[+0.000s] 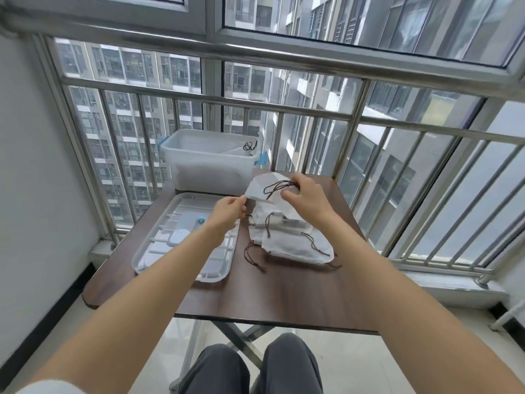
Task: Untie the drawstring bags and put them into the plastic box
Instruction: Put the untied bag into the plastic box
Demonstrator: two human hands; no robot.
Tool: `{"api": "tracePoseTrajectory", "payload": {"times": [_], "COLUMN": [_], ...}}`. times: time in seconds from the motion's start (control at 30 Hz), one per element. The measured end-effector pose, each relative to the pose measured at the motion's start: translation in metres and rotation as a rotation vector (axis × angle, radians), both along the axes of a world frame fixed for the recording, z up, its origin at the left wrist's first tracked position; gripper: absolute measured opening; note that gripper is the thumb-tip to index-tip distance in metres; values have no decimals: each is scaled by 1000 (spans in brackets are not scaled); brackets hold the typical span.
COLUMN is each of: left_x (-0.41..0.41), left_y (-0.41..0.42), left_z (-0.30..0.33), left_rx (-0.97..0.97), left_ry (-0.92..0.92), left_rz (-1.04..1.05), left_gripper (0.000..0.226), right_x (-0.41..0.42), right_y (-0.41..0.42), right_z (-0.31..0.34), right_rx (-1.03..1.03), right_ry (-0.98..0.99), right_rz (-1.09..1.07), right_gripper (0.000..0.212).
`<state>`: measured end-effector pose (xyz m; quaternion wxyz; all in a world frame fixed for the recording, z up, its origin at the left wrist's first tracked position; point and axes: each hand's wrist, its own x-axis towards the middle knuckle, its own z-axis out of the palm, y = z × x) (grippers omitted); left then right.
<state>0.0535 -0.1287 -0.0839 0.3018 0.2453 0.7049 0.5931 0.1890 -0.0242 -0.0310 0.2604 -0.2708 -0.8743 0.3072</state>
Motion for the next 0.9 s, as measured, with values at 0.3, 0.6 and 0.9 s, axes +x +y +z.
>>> {"api": "tracePoseTrajectory", "payload": {"times": [0.3,0.6,0.9], "left_x": [1,-38,-43], "left_y": [1,-5,8], "left_z": [0,-8,5], "left_rx": [83,178,308], "left_ry": [-482,-511,-648], "left_rz": [-245,-357,-261], "left_gripper": [63,19,32], "right_x": [-12,-32,-60], "right_y": [-4,14,15], "right_z": [50,43,44], "right_rx": [-558,-998,-1157], "right_ry": [366,698,742], "right_rz": [264,183,170], "right_gripper": [10,13,13]}}
